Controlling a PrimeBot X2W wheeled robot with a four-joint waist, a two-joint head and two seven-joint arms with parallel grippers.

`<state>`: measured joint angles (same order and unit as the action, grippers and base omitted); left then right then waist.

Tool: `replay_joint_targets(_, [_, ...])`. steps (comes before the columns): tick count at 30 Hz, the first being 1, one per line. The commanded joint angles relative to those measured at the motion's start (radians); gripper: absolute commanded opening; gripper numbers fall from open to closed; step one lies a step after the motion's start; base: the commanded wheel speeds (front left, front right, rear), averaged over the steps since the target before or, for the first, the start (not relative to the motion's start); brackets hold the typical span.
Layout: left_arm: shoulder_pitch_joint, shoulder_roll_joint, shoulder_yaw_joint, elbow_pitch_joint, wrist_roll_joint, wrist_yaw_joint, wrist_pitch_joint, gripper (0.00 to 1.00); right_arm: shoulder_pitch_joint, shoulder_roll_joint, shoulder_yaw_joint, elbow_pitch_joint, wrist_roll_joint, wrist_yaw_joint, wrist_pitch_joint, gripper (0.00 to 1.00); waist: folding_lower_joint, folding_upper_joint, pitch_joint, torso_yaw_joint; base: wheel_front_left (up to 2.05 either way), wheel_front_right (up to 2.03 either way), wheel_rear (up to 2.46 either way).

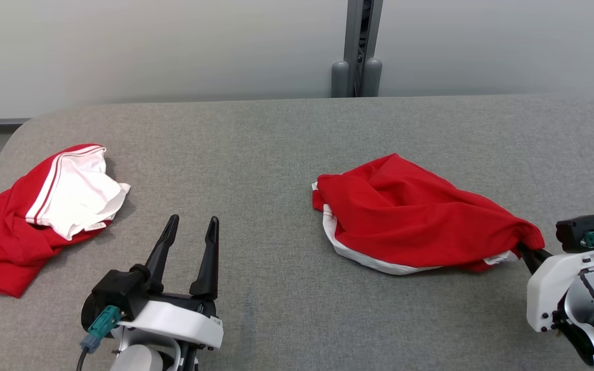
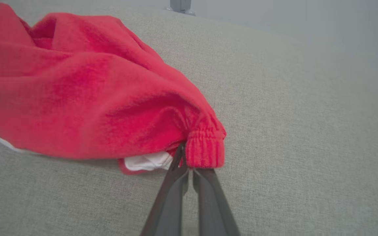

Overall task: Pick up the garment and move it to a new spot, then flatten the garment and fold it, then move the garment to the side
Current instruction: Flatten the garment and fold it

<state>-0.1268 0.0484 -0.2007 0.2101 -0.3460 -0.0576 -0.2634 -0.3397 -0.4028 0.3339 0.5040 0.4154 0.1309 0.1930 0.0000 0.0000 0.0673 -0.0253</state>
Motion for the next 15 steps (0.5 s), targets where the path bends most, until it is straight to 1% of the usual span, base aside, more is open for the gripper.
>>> replay_joint_targets(1, [-0.012, 0.004, 0.001, 0.002, 0.003, -0.004, -0.002, 1.00, -0.007, 0.003, -0.004, 0.014, -0.008, 0.000, -0.007, 0.47, 0.0000, 0.0000, 0.004, 0.003, 0.00, 0.00, 0.00])
replay_joint_targets(2, [-0.014, 0.004, 0.000, 0.003, 0.004, -0.004, -0.002, 1.00, -0.012, 0.007, -0.011, 0.035, -0.019, 0.000, -0.008, 1.00, 0.0000, 0.0000, 0.009, 0.005, 0.00, 0.00, 0.00])
replay_joint_targets(4, [-0.019, 0.004, -0.003, 0.007, 0.006, -0.004, -0.002, 1.00, -0.023, 0.011, -0.020, 0.079, -0.048, 0.000, -0.007, 1.00, 0.0000, 0.0000, 0.015, 0.009, 0.00, 0.00, 0.00])
replay_joint_targets(8, [-0.025, 0.004, 0.000, 0.013, 0.007, -0.007, -0.002, 1.00, -0.042, 0.042, -0.045, 0.134, -0.078, 0.000, -0.020, 1.00, 0.0000, 0.0000, 0.021, 0.010, 0.00, 0.00, 0.00])
replay_joint_targets(12, [-0.023, 0.004, 0.003, 0.020, 0.008, -0.008, -0.002, 1.00, -0.058, 0.053, -0.096, 0.163, -0.111, 0.000, -0.035, 1.00, 0.0000, 0.0000, 0.018, 0.002, 0.00, 0.00, 0.00])
replay_joint_targets(15, [-0.024, 0.004, 0.001, 0.021, 0.003, -0.007, -0.002, 1.00, -0.064, 0.064, -0.137, 0.162, -0.150, 0.000, -0.058, 1.00, 0.0000, 0.0000, 0.011, -0.004, 0.00, 0.00, 0.00])
